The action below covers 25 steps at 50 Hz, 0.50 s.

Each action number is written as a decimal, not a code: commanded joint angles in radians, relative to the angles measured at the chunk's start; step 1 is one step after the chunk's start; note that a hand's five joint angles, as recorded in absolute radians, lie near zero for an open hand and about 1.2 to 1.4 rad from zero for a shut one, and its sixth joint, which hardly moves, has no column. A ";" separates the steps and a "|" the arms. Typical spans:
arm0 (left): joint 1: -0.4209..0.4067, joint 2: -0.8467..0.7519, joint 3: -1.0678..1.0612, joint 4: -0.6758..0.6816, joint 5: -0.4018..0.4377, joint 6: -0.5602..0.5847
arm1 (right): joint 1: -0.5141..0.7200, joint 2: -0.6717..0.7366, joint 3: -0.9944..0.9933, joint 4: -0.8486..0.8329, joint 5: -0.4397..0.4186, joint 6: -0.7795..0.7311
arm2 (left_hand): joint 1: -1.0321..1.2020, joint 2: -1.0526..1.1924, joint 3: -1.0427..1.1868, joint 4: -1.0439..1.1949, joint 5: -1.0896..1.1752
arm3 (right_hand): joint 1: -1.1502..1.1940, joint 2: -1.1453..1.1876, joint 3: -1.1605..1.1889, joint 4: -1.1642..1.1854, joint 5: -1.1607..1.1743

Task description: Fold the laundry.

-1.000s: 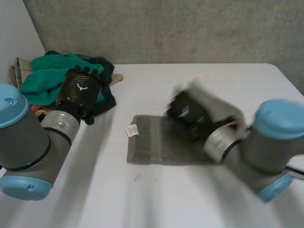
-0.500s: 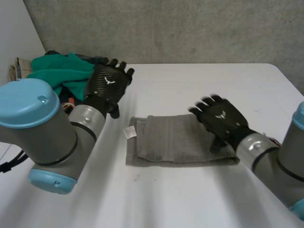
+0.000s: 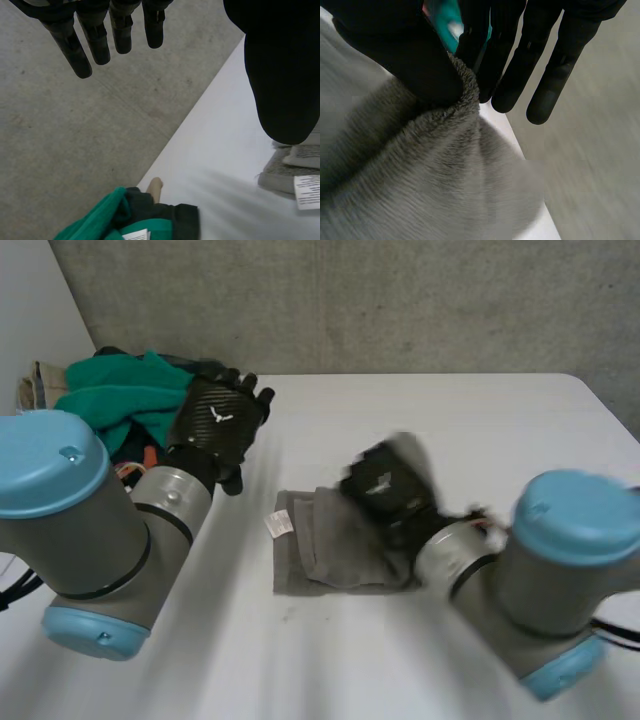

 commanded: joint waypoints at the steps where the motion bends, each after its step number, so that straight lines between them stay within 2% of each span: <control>1: 0.006 0.005 0.002 0.003 -0.010 -0.055 | 0.145 0.166 -0.045 -0.009 -0.128 -0.031 | -0.015 -0.023 -0.025 -0.018 -0.037 | 0.288 0.197 0.187 0.178 0.196; 2: 0.006 0.005 0.005 0.003 -0.016 -0.066 | 0.145 0.164 -0.046 -0.011 -0.128 -0.023 | -0.015 -0.023 -0.025 -0.018 -0.037 | -0.041 -0.132 -0.142 -0.151 -0.132; 4: 0.008 0.005 0.016 0.003 -0.032 -0.093 | 0.142 0.153 -0.052 -0.014 -0.117 0.008 | -0.015 -0.023 -0.025 -0.018 -0.037 | -0.859 -0.950 -0.960 -0.969 -0.951; 8: 0.000 -0.005 0.059 0.002 -0.053 -0.148 | 0.066 0.063 -0.063 -0.011 -0.035 0.184 | -0.017 -0.026 -0.028 -0.021 -0.040 | -0.908 -1.000 -1.010 -1.019 -1.000; 9: -0.009 -0.008 0.085 -0.001 -0.055 -0.164 | 0.011 0.006 -0.059 -0.003 -0.010 0.290 | -0.017 -0.026 -0.028 -0.021 -0.040 | -0.908 -1.000 -1.010 -1.019 -1.000; 12: -0.058 -0.040 0.140 -0.004 -0.056 -0.187 | -0.072 -0.072 -0.055 0.007 0.004 0.504 | -0.015 -0.023 -0.025 -0.018 -0.037 | -0.908 -1.000 -1.010 -1.019 -1.000; 16: -0.144 -0.096 0.216 -0.041 -0.063 -0.224 | -0.124 -0.094 -0.075 0.122 -0.002 0.649 | -0.012 -0.020 -0.022 -0.015 -0.034 | -0.908 -1.000 -1.010 -1.019 -1.000; 21: -0.204 -0.197 0.312 -0.147 -0.096 -0.297 | -0.144 -0.041 -0.176 0.306 0.002 0.670 | -0.009 -0.017 -0.019 -0.012 -0.031 | -0.908 -1.000 -1.010 -1.019 -1.000; 25: -0.225 -0.313 0.398 -0.273 -0.133 -0.374 | -0.131 0.102 -0.302 0.455 0.012 0.669 | 0.012 0.004 0.002 0.008 -0.011 | -0.908 -1.000 -1.010 -1.019 -1.000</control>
